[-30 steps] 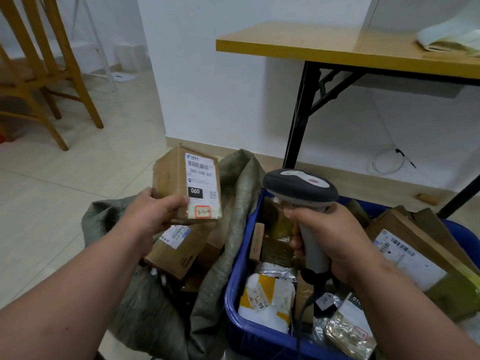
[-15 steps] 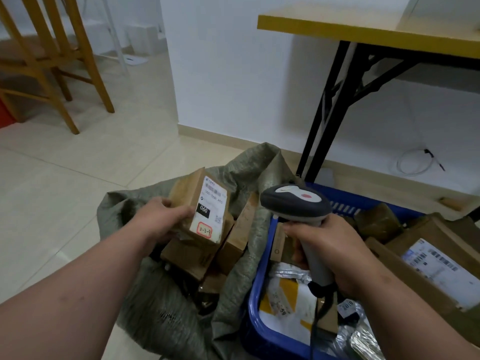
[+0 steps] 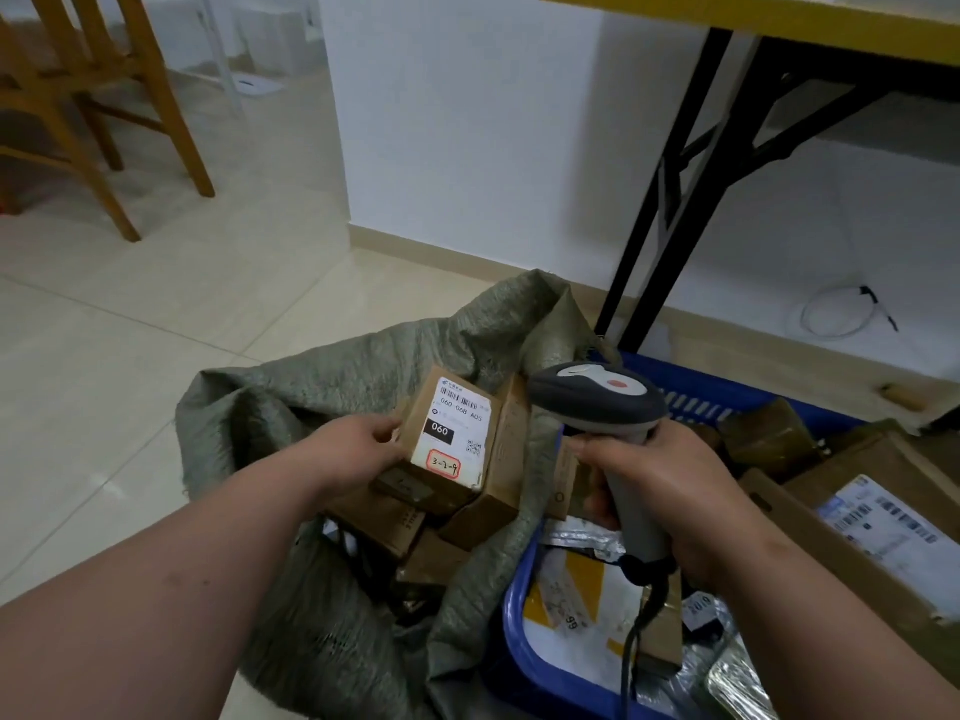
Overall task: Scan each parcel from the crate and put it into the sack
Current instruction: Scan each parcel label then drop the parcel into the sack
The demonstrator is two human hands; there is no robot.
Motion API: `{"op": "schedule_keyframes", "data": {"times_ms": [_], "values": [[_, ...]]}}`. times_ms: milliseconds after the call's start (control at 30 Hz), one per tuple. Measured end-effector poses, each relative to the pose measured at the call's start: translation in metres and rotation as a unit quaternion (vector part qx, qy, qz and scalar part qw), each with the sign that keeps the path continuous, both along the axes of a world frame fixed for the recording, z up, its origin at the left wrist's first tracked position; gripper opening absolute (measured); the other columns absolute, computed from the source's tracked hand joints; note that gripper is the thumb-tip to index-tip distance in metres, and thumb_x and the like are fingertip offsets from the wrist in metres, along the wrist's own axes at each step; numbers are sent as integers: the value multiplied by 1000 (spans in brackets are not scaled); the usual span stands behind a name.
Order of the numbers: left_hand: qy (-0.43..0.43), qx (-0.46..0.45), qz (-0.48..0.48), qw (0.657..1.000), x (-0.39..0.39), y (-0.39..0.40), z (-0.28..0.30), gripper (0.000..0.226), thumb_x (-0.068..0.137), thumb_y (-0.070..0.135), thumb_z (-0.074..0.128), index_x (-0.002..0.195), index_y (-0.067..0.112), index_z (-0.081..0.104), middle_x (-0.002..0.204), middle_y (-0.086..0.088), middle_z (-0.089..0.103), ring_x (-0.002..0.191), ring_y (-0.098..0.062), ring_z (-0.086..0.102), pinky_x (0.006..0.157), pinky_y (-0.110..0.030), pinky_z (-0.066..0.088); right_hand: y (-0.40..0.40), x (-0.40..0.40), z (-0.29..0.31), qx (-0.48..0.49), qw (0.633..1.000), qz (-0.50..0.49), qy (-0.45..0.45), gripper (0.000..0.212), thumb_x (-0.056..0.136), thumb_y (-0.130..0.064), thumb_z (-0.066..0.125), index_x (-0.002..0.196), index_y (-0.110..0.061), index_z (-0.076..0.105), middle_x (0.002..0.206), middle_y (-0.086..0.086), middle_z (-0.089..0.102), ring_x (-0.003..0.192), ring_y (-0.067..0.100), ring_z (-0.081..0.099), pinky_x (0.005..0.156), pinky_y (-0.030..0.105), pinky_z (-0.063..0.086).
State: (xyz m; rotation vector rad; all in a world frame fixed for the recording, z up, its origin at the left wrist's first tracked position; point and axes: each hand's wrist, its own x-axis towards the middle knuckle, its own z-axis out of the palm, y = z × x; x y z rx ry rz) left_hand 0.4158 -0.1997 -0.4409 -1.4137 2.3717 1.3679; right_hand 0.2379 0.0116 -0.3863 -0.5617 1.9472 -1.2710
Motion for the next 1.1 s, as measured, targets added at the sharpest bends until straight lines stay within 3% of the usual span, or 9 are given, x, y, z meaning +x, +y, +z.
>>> {"op": "schedule_keyframes", "data": {"times_ms": [133, 267, 400, 500, 600, 667, 833, 967, 1100], "values": [[60, -42, 19, 997, -8, 9, 13, 55, 98, 26, 58, 149, 24, 40, 148, 0, 48, 131, -18, 48, 100, -29, 35, 11, 0, 8, 4, 1000, -18, 7, 20, 81, -24, 78, 95, -16, 67, 59, 4, 69, 53, 18, 67, 52, 30, 57], [103, -86, 21, 991, -17, 24, 29, 50, 98, 26, 57, 146, 23, 45, 136, 2, 58, 112, -12, 55, 94, -29, 40, 35, -12, 17, 16, 998, -52, 29, 22, 80, -28, 78, 97, -20, 66, 69, 4, 71, 58, 17, 70, 52, 27, 53], [131, -88, -2, 987, -31, 47, 40, 43, 98, 24, 58, 140, 22, 52, 119, 6, 64, 96, -7, 64, 83, -29, 49, 65, -28, 23, 16, 994, -99, 42, 18, 80, -28, 77, 94, -22, 66, 70, 7, 72, 50, 13, 68, 46, 26, 51], [143, -85, -27, 986, -45, 66, 46, 40, 97, 27, 58, 137, 22, 55, 121, 3, 64, 98, -11, 63, 81, -30, 53, 87, -41, 24, 26, 992, -117, 44, 20, 82, -28, 76, 97, -20, 66, 64, 6, 72, 52, 18, 68, 46, 26, 50], [126, -101, -64, 985, -65, 86, 48, 39, 97, 30, 59, 135, 23, 57, 121, 6, 62, 103, -9, 59, 83, -27, 48, 106, -53, 20, 39, 992, -118, 33, 24, 81, -29, 75, 100, -16, 67, 69, 9, 70, 60, 23, 69, 54, 31, 50], [112, -105, -93, 984, -81, 101, 46, 41, 96, 32, 59, 136, 23, 57, 125, 5, 62, 108, -10, 57, 91, -28, 44, 116, -59, 15, 54, 991, -115, 34, 21, 81, -30, 76, 96, -19, 67, 67, 6, 70, 58, 20, 69, 51, 28, 50], [63, -117, -168, 977, -123, 136, 35, 44, 95, 36, 59, 138, 26, 54, 128, 6, 62, 107, -10, 57, 86, -23, 40, 132, -76, 3, 91, 988, -106, 61, 20, 80, -33, 78, 92, -24, 64, 70, 3, 70, 50, 13, 68, 43, 21, 48], [42, -125, -153, 979, -151, 151, 18, 46, 94, 36, 61, 138, 25, 54, 128, 3, 61, 108, -12, 56, 85, -24, 42, 140, -90, -5, 72, 990, -120, 31, 18, 81, -26, 77, 92, -18, 65, 61, 4, 68, 44, 12, 66, 39, 19, 46], [37, -97, -106, 989, -171, 154, -4, 53, 93, 35, 64, 142, 23, 48, 131, 1, 60, 111, -15, 57, 93, -33, 49, 139, -102, -16, 57, 990, -129, -9, 20, 82, -25, 76, 97, -18, 64, 72, 9, 68, 45, 12, 66, 40, 19, 46]]}}
